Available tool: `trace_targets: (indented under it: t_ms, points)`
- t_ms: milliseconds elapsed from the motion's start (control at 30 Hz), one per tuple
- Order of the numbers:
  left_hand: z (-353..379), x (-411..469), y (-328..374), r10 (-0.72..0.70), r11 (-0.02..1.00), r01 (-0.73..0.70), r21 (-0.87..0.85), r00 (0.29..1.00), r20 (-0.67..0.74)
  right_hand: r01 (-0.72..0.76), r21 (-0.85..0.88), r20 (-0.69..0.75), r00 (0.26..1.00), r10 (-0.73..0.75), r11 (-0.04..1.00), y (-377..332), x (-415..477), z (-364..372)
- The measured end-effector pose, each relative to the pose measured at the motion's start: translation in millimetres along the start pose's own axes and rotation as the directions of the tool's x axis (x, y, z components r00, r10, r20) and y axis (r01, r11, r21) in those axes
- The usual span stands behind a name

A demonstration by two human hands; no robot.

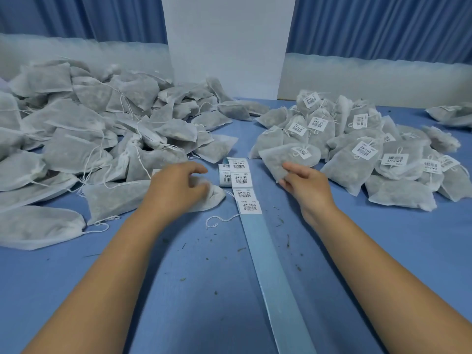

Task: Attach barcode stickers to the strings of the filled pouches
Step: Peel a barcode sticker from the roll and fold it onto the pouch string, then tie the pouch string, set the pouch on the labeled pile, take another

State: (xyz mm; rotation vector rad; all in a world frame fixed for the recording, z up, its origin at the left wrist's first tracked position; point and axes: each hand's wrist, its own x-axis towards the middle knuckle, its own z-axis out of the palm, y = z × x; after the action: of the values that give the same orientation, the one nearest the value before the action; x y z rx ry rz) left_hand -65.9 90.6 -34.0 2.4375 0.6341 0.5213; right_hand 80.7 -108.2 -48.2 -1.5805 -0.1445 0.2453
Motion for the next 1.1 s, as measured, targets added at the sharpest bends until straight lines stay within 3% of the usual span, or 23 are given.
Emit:
trace_targets:
  t_ms: [100, 200, 467, 600, 700, 800, 900, 1100]
  points:
    - [3.4, 0.4, 1.1, 0.104, 0.959, -0.120, 0.255, 0.992, 0.077, -0.023, 0.001, 0.006, 1.000, 0.023, 1.000, -1.0, 2.0, 0.4]
    - [2.9, 1.5, 1.6, 0.130, 0.927, -0.158, 0.340, 0.986, 0.102, 0.014, -0.136, -0.010, 1.000, -0.016, 0.991, -2.9, -1.6, 3.3]
    - [2.1, 0.8, 0.5, 0.307, 0.939, -0.295, 0.179, 0.951, -0.044, 0.031, -0.294, 0.027, 0.999, -0.024, 0.955, -5.4, -8.9, 6.7]
    - [-3.5, -4.2, 11.7, 0.343, 0.936, -0.334, 0.108, 0.936, -0.076, 0.144, -0.351, 0.092, 0.989, -0.119, 0.925, -10.3, -17.7, 10.9]
    - [-5.6, -7.4, 16.5, 0.363, 0.931, -0.354, 0.090, 0.924, -0.117, 0.284, -0.289, 0.180, 0.954, -0.239, 0.914, -18.8, -31.6, 18.8]
    - [-8.3, -9.9, 21.7, 0.383, 0.924, -0.376, 0.076, 0.912, -0.147, 0.371, -0.139, 0.375, 0.878, -0.297, 0.918, -27.3, -46.1, 23.9]
    - [-9.7, -13.3, 25.5, 0.384, 0.923, -0.382, 0.040, 0.909, -0.165, 0.329, -0.121, 0.526, 0.821, -0.221, 0.936, -28.6, -56.5, 28.8]
    - [-13.4, -15.3, 26.8, 0.408, 0.912, -0.410, 0.027, 0.896, -0.174, 0.132, -0.170, 0.631, 0.776, 0.005, 0.977, -24.0, -63.5, 36.1]
